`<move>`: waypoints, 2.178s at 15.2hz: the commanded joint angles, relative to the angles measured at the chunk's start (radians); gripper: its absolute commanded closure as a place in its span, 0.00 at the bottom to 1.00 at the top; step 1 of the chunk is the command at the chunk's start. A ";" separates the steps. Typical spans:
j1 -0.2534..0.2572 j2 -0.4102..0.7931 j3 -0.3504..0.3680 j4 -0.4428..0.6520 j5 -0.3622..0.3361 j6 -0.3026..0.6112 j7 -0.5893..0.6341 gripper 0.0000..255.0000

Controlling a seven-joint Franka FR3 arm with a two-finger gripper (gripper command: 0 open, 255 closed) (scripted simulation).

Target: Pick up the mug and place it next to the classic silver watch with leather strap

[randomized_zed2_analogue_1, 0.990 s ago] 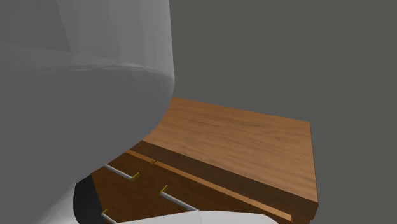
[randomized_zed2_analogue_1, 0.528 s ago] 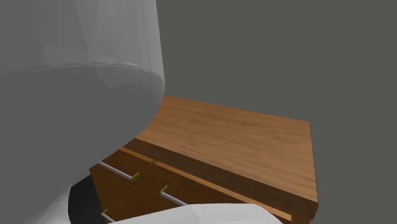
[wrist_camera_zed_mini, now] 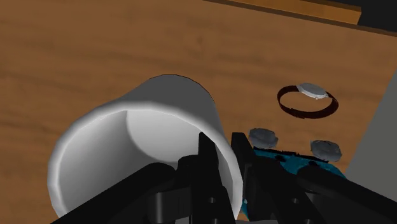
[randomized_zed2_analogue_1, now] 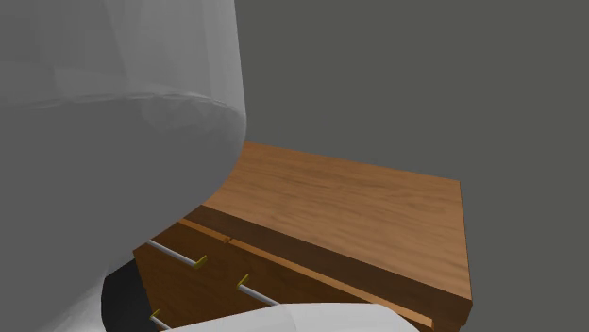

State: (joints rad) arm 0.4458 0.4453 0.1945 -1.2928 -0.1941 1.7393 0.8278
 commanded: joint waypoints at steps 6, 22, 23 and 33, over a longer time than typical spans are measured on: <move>-0.005 0.000 -0.001 -0.094 -0.003 0.094 0.013 1.00; -0.009 0.035 -0.008 -0.228 -0.019 0.260 0.037 1.00; -0.009 0.035 -0.008 -0.228 -0.019 0.260 0.037 1.00; -0.009 0.035 -0.008 -0.228 -0.019 0.260 0.038 0.00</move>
State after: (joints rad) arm 0.4370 0.4800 0.1865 -1.5206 -0.2131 1.9995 0.8654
